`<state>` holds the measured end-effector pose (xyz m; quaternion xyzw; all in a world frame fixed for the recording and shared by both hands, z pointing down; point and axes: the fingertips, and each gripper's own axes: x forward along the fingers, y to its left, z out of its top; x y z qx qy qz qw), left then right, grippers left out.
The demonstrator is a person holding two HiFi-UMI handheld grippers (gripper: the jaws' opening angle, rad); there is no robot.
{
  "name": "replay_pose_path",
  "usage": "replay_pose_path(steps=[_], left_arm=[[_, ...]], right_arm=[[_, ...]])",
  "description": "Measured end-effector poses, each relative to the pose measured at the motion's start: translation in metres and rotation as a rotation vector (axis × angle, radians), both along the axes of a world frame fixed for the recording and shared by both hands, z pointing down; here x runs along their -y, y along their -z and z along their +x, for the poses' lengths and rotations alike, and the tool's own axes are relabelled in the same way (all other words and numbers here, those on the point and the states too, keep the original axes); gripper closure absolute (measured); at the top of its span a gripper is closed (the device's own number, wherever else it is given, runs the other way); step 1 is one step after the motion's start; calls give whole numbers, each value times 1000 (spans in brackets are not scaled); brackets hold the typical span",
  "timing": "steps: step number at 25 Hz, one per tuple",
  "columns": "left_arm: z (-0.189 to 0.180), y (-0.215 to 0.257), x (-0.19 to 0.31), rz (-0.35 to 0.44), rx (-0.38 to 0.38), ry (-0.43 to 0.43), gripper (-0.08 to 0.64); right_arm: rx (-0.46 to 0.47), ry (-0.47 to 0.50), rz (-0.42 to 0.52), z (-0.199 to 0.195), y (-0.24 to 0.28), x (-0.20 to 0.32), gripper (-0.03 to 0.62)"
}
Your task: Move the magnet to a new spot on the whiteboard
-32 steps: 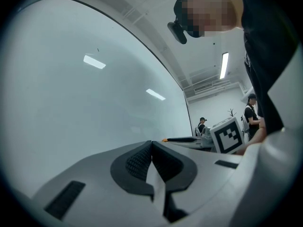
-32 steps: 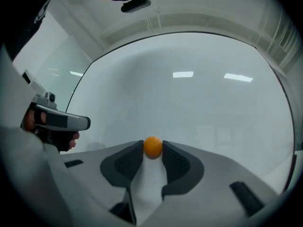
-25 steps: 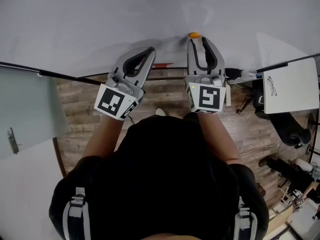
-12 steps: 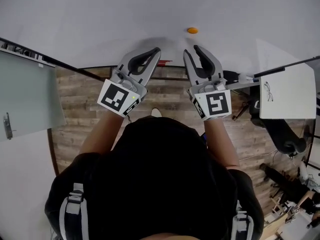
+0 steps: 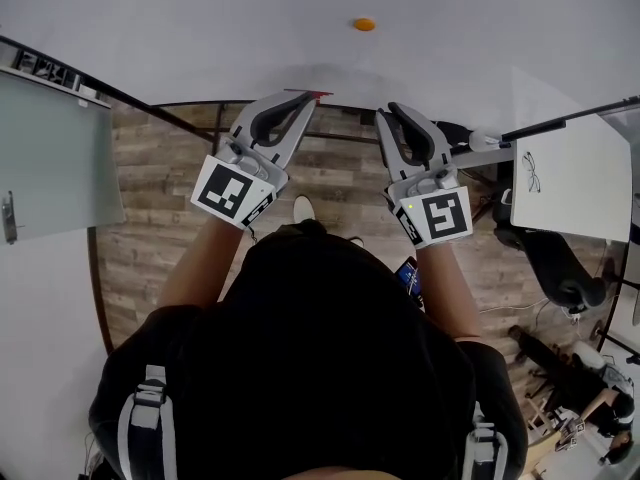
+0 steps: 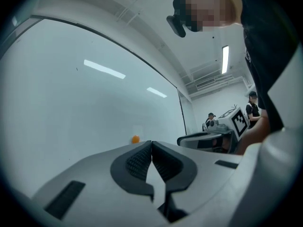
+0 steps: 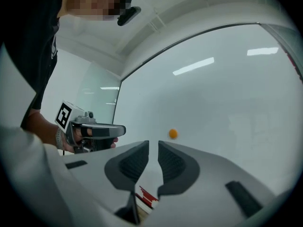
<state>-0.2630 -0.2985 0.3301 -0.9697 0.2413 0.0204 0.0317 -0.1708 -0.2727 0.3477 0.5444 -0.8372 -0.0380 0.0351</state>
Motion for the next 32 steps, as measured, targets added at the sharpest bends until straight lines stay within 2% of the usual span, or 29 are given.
replay_pose_path(steps=[6, 13, 23, 32], left_arm=[[11, -14, -29, -27, 18, 19, 555], [15, -15, -55, -17, 13, 28, 555], [35, -22, -67, -24, 34, 58, 555], [45, -24, -70, -26, 38, 56, 554]], right_arm=[[24, 38, -19, 16, -9, -32, 559], [42, 42, -10, 28, -9, -51, 589], [89, 90, -18, 42, -14, -61, 592], [82, 109, -19, 46, -16, -64, 592]])
